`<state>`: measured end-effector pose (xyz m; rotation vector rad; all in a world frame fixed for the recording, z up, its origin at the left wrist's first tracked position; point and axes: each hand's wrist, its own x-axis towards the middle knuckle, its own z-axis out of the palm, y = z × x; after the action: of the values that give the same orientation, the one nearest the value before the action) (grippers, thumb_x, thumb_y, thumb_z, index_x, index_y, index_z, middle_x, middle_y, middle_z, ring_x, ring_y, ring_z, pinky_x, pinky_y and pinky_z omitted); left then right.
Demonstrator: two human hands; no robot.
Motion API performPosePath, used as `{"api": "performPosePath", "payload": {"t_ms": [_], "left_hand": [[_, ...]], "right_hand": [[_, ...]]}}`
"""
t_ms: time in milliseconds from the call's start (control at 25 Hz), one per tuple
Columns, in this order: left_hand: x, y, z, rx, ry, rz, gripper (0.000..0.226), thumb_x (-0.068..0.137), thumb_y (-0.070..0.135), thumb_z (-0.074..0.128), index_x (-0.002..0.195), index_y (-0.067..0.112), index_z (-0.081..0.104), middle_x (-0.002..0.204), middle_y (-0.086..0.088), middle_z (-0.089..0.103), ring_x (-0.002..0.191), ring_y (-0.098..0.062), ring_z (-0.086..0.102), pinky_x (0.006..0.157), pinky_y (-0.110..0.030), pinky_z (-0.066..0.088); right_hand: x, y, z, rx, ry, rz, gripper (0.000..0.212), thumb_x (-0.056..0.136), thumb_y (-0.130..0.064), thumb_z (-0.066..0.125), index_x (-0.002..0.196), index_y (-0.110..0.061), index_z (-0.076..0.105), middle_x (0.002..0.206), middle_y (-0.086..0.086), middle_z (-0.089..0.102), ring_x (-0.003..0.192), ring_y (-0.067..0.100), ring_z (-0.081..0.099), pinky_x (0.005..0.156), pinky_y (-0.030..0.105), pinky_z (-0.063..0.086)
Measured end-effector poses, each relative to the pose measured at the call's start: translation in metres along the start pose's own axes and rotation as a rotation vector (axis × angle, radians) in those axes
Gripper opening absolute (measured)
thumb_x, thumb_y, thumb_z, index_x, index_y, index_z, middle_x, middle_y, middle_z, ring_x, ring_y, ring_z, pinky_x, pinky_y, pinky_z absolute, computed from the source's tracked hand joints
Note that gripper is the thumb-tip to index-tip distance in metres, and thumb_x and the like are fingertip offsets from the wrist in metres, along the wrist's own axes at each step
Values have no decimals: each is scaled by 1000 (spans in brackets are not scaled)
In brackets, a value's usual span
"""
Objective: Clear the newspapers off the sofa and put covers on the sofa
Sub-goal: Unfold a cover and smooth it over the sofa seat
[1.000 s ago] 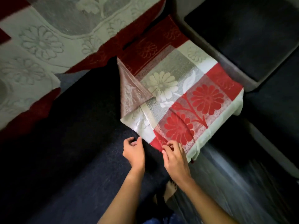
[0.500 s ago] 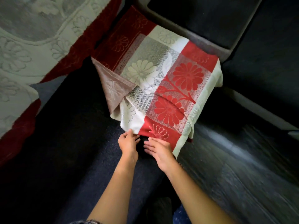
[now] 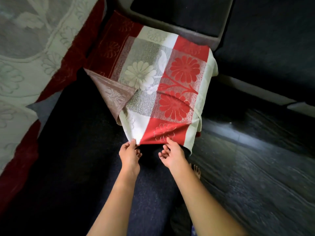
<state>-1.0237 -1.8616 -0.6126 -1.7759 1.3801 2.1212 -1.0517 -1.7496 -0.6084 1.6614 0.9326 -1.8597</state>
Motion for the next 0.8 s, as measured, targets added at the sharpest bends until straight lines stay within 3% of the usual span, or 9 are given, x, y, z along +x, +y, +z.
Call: {"api": "performPosePath", "payload": {"t_ms": [120, 200, 320, 440, 560, 640, 720, 800], "left_hand": [[-5, -1, -7, 31, -55, 31, 17, 95, 13, 51, 78, 16, 46, 66, 1, 49, 35, 0, 38, 45, -19, 34], [-4, 1, -10, 32, -55, 43, 17, 94, 13, 51, 78, 16, 46, 67, 1, 49, 36, -1, 37, 47, -21, 33], [0, 2, -15, 41, -11, 56, 18, 94, 13, 52, 77, 18, 45, 67, 0, 49, 42, -5, 37, 48, -21, 34], [2, -1, -23, 57, 10, 59, 18, 94, 15, 52, 77, 19, 45, 69, 0, 51, 50, -9, 36, 49, -23, 33], [8, -3, -29, 129, 13, 70, 17, 91, 14, 55, 77, 18, 48, 68, 0, 54, 49, -9, 36, 46, -20, 34], [16, -1, -33, 192, 3, 64, 17, 89, 12, 57, 75, 17, 49, 67, -1, 55, 48, -10, 40, 41, -17, 35], [22, 1, -36, 248, -32, 56, 17, 88, 11, 57, 74, 16, 50, 67, -2, 57, 47, -10, 46, 40, -16, 37], [24, 1, -39, 318, -66, 64, 17, 88, 10, 56, 73, 16, 50, 68, -3, 60, 47, -8, 53, 44, -17, 40]], "right_hand": [[-15, 0, -2, 310, -225, -19, 7, 89, -5, 57, 95, -6, 57, 103, 12, 57, 99, 23, 54, 92, 35, 44], [-14, -4, -11, 447, -279, -75, 19, 87, -3, 57, 106, -6, 59, 112, 12, 61, 101, 22, 58, 91, 35, 46], [-1, -4, -29, 488, -127, -209, 29, 86, -7, 63, 115, -9, 59, 113, 11, 65, 98, 19, 63, 77, 34, 52], [9, 13, -46, 443, 156, -190, 14, 82, -6, 69, 93, -6, 59, 89, 9, 63, 78, 16, 61, 66, 31, 51], [15, 33, -58, 306, 343, -133, 13, 79, 4, 67, 81, -4, 57, 68, 7, 53, 56, 13, 48, 44, 21, 44], [18, 44, -59, 92, 428, -224, 17, 75, 7, 68, 73, -6, 58, 62, 8, 52, 49, 15, 42, 36, 17, 39], [16, 52, -50, -175, 426, -466, 22, 73, 5, 71, 71, -13, 58, 67, 8, 59, 53, 16, 47, 48, 24, 45], [7, 58, -36, -483, 302, -733, 20, 76, 3, 69, 74, -14, 58, 72, 2, 61, 63, 15, 54, 65, 27, 48]]}}
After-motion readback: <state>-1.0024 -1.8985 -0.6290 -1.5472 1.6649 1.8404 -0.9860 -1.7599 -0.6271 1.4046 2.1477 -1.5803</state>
